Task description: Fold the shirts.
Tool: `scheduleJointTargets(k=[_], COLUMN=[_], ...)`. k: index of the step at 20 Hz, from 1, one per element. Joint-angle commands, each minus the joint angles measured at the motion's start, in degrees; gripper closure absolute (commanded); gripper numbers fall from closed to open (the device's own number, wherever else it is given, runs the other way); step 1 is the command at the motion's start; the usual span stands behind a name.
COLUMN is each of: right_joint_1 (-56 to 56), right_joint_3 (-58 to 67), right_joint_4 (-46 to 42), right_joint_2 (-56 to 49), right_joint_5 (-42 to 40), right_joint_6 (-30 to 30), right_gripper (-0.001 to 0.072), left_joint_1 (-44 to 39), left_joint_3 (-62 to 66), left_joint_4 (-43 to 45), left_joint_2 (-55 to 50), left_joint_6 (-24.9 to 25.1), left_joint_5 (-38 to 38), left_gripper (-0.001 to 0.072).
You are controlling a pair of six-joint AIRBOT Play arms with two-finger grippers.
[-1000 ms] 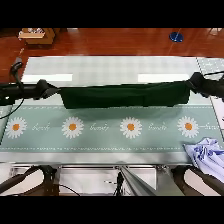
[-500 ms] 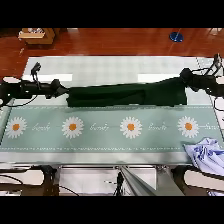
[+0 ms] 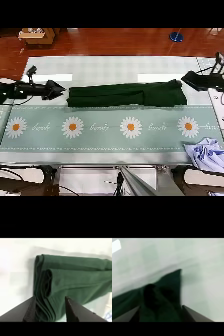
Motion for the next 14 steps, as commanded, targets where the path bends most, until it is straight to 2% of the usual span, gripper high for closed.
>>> scheduleJointTargets(k=[1, 8, 13, 14], right_joint_1=[-5.4, -7.8, -0.5, 1.2], right_joint_3=[4.2, 4.2, 4.2, 4.2], right_joint_4=[-6.9, 5.9, 11.5, 12.5], right_joint_2=[0.2, -9.0, -15.0, -15.7], right_joint_5=[10.8, 23.3, 17.7, 16.9], right_joint_6=[1.2, -6.4, -6.7, -6.7], right_gripper=[0.0108, 0.0104, 0.0105, 0.0132], left_joint_1=[3.5, 3.1, 2.9, 2.9], left_joint_3=[1.9, 1.9, 1.9, 1.9], left_joint_4=[0.1, 4.7, 4.7, 4.7], left_joint_2=[1.9, 2.8, 2.8, 2.8], left_joint_6=[0.1, 0.1, 0.1, 0.1], left_joint_5=[-6.4, -10.0, -11.5, -11.8], left_gripper=[0.027, 0.027, 0.0271, 0.0271])
